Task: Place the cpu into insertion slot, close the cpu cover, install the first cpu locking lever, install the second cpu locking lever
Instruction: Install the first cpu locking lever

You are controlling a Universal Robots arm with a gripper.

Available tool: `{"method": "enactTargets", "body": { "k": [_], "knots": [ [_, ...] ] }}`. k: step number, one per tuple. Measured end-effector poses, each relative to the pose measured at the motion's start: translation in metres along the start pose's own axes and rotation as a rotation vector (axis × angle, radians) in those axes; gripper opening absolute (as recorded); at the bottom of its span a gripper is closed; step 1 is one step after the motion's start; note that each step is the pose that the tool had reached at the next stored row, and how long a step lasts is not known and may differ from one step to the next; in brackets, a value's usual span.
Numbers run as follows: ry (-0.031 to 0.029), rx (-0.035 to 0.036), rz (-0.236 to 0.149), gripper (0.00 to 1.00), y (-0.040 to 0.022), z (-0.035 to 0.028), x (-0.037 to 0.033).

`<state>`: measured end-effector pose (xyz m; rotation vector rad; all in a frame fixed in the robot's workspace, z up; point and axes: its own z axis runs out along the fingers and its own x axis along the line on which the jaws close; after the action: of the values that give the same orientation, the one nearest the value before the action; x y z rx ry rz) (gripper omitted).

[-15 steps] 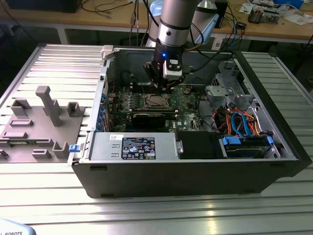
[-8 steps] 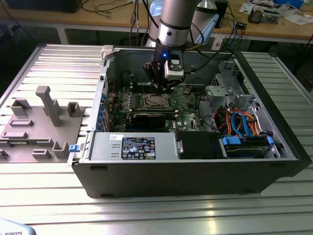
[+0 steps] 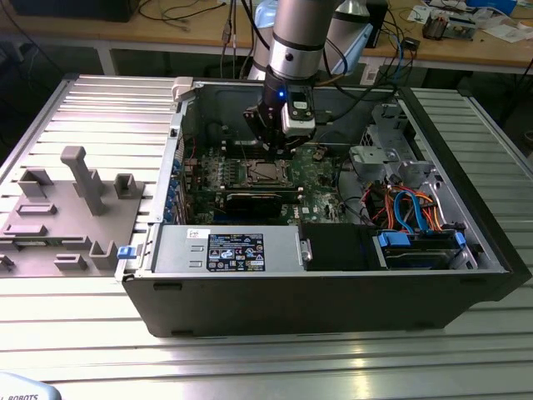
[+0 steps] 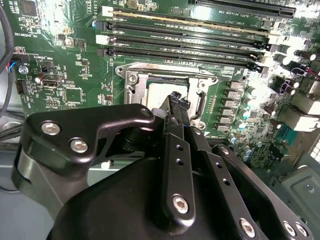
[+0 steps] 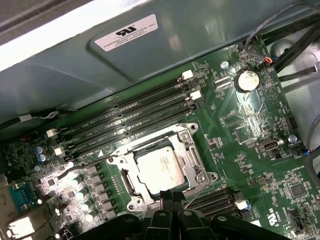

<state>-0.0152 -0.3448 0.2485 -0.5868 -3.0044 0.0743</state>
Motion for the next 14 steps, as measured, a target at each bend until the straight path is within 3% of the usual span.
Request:
{"method": "enactTargets", "body": {
  "k": [14],
  "knots": [
    [-0.0035,0.0038,-0.056,0.11,0.0,0.0,0.0]
  ]
}}
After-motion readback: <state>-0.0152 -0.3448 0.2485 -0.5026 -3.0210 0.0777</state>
